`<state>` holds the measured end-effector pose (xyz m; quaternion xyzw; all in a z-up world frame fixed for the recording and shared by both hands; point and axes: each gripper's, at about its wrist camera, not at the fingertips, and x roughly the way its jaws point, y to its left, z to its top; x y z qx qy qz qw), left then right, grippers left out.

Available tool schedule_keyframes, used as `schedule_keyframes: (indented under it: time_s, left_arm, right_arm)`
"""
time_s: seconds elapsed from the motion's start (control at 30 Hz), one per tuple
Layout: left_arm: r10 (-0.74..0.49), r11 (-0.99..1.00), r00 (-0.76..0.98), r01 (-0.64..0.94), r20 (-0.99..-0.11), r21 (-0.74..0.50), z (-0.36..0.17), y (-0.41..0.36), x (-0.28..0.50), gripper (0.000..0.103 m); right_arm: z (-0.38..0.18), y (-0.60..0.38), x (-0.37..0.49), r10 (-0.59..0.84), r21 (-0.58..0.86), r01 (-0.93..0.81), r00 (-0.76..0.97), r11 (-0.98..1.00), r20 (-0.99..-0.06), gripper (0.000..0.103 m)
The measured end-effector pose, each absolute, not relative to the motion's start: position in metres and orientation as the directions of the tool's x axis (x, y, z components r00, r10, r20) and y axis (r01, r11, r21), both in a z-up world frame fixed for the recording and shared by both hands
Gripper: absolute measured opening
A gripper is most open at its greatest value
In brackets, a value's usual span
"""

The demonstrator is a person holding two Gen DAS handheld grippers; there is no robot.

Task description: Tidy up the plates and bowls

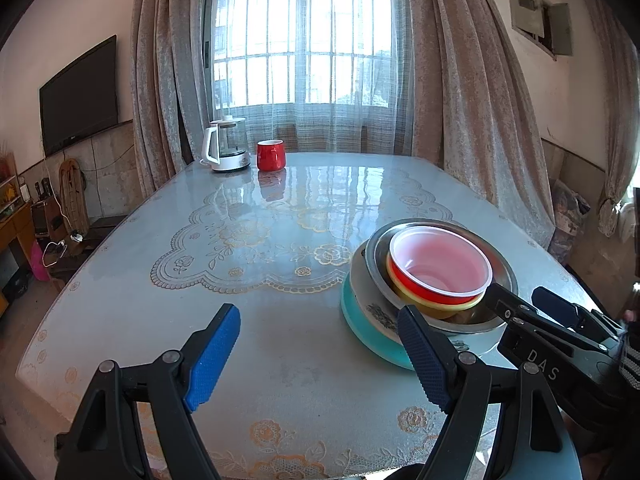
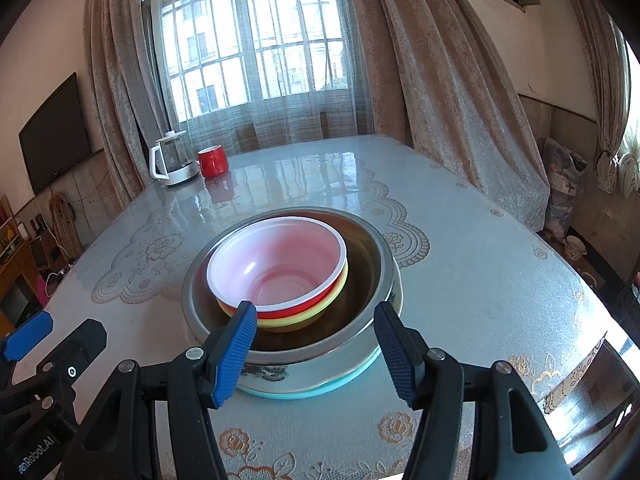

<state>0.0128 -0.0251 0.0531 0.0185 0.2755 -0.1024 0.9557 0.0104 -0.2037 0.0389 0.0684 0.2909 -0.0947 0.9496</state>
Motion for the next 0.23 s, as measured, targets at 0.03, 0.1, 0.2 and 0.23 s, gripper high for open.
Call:
schedule_keyframes:
  time_s: [0.03, 0.1, 0.2, 0.23]
  left_arm:
    - [-0.189, 0.978, 0.831, 0.208, -0.522, -0.023, 0.054, -0.0249, 0.012, 0.082]
    - [-0.192, 0.978, 0.837, 0.209, -0.512, -0.025, 0.0556, -0.0242, 0.0115, 0.081]
    - [-0.189, 0.979, 0.836, 0.202, -0.515, -0.031, 0.0552, -0.0222, 0.0141, 0.081]
    - [-0.193, 0.978, 0.831, 0.204, -0.523, -0.037, 0.0544, -0.0213, 0.016, 0.081]
  right_arm:
    - [0.0389, -0.2037, 0.0106, -0.14, 0.074, 0.219, 0.813, 0.973, -0.566, 0.062]
    - [0.0387, -0.2034, 0.0105, -0.139, 0.077, 0.219, 0.813, 0.973, -0.565, 0.062]
    - [0.0397, -0.2039, 0.0099, -0.139, 0.081, 0.22, 0.816, 0.972, -0.561, 0.062]
    - [0.0409, -0.205, 0.0093, -0.138, 0.083, 0.22, 0.82, 0.972, -0.555, 0.062]
